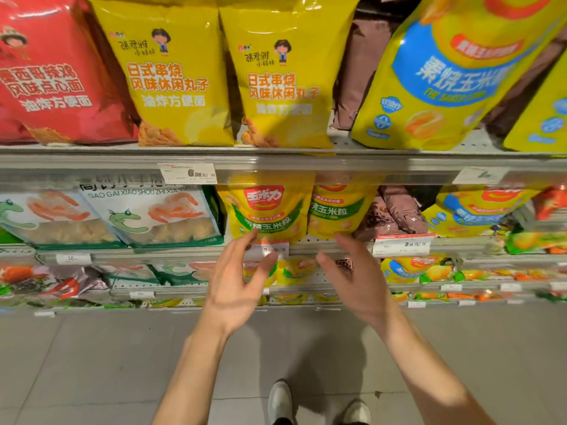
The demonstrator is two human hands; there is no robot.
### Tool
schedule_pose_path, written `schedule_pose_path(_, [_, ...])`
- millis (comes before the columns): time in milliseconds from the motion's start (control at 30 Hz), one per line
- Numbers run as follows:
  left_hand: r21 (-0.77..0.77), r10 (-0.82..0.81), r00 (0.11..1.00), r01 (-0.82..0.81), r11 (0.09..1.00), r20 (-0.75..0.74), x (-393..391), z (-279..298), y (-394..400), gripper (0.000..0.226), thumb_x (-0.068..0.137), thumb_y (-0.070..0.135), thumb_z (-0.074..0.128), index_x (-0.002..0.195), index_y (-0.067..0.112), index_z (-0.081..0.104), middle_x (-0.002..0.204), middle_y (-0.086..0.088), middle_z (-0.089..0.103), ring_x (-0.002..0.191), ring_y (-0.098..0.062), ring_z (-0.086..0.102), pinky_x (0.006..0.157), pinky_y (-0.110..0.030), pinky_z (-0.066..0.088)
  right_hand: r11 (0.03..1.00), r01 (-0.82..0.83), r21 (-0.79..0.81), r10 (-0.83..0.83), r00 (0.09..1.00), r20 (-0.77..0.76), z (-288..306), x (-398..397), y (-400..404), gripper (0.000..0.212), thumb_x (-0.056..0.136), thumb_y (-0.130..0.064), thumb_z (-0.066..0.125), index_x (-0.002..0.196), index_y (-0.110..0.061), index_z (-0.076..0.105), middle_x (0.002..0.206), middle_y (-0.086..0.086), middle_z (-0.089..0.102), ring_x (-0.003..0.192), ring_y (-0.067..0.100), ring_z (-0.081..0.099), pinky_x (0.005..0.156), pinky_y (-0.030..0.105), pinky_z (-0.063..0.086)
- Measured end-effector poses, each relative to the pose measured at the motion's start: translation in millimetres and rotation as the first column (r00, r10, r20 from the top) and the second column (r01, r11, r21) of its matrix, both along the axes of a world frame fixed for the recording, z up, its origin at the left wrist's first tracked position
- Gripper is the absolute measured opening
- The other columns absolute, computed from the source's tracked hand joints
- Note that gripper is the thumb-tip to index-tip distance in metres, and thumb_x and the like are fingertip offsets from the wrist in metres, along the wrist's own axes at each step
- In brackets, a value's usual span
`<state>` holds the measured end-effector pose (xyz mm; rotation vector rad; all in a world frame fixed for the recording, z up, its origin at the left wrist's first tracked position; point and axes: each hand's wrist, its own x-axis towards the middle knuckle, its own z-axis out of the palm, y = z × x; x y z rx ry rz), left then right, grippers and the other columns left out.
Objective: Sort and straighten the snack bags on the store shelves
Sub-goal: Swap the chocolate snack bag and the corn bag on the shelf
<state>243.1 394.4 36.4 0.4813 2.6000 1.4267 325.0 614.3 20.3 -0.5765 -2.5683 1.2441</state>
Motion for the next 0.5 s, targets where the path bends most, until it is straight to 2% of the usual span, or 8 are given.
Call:
schedule_pose_path(133, [0.046, -0.028, 0.999, 0.027, 0.999, 0.022, 29, 12, 23, 0.069, 0.086, 0.068, 0.053, 0.144, 0.031, 0.052, 0.137, 0.018, 0.056, 0.128, 0.001, 0.051, 0.11, -0.025, 0.04, 0.995, 0.084, -0.062, -0.084, 0.996, 0.003, 4, 38, 17, 0.074, 0.085, -0.074, 0.056, 0.143, -0.029, 0.053, 0.138, -0.012, 0.056, 0.127, 0.007, 0.052, 0.105, 0.027, 0.041])
schedule_pose_path(233, [0.06, -0.045, 0.999, 0.044, 0.997, 0.02, 46, 15, 43, 0.064, 0.083, 0.065, 0.055, 0.139, 0.032, 0.055, 0.134, 0.018, 0.058, 0.126, -0.002, 0.053, 0.097, -0.004, 0.037, 0.986, 0.152, -0.067, -0.153, 0.988, -0.005, 5, 61, 37, 0.073, 0.083, -0.078, 0.054, 0.14, -0.031, 0.054, 0.134, -0.012, 0.058, 0.124, 0.007, 0.054, 0.102, 0.025, 0.041])
schedule_pose_path(267, [0.054, -0.046, 0.999, 0.045, 0.998, 0.016, 49, 15, 51, 0.063, 0.086, 0.067, 0.055, 0.138, 0.032, 0.056, 0.133, 0.018, 0.058, 0.126, -0.004, 0.054, 0.095, -0.001, 0.036, 0.985, 0.164, -0.062, -0.165, 0.986, -0.011, 6, 67, 46, 0.073, 0.084, -0.076, 0.053, 0.139, -0.03, 0.055, 0.133, -0.012, 0.058, 0.123, 0.006, 0.054, 0.1, 0.021, 0.039])
schedule_pose_path(300, [0.044, -0.049, 0.999, 0.048, 0.998, 0.016, 53, 13, 60, 0.062, 0.089, 0.069, 0.054, 0.138, 0.032, 0.056, 0.133, 0.018, 0.058, 0.126, -0.005, 0.055, 0.097, -0.004, 0.038, 0.983, 0.174, -0.053, -0.176, 0.984, -0.021, 7, 72, 55, 0.073, 0.083, -0.073, 0.054, 0.139, -0.027, 0.056, 0.13, -0.013, 0.058, 0.12, 0.004, 0.053, 0.099, 0.016, 0.036])
schedule_pose_path(400, [0.009, -0.045, 0.999, 0.045, 0.999, 0.004, 62, 7, 89, 0.064, 0.088, 0.071, 0.051, 0.139, 0.033, 0.055, 0.133, 0.017, 0.059, 0.125, -0.007, 0.057, 0.106, -0.034, 0.048, 0.975, 0.216, -0.044, -0.217, 0.976, -0.023, 8, 84, 91, 0.061, 0.088, -0.057, 0.061, 0.139, -0.023, 0.056, 0.116, -0.019, 0.055, 0.113, 0.0, 0.05, 0.093, -0.001, 0.027])
schedule_pose_path(433, [0.0, -0.038, 0.999, 0.038, 0.999, 0.005, 66, 7, 102, 0.064, 0.088, 0.071, 0.051, 0.139, 0.034, 0.055, 0.134, 0.017, 0.059, 0.125, -0.007, 0.057, 0.106, -0.039, 0.048, 0.976, 0.214, -0.038, -0.215, 0.976, -0.018, 7, 88, 105, 0.059, 0.09, -0.053, 0.063, 0.139, -0.023, 0.056, 0.117, -0.019, 0.056, 0.116, 0.003, 0.051, 0.095, 0.001, 0.029])
schedule_pose_path(500, [-0.01, -0.021, 1.0, 0.021, 1.0, 0.014, 74, 6, 131, 0.061, 0.089, 0.069, 0.052, 0.14, 0.035, 0.054, 0.134, 0.016, 0.059, 0.123, -0.007, 0.058, 0.105, -0.043, 0.049, 0.981, 0.193, -0.037, -0.193, 0.981, -0.011, 7, 97, 135, 0.063, 0.088, -0.058, 0.061, 0.14, -0.023, 0.055, 0.129, -0.01, 0.058, 0.125, 0.011, 0.052, 0.106, 0.019, 0.037])
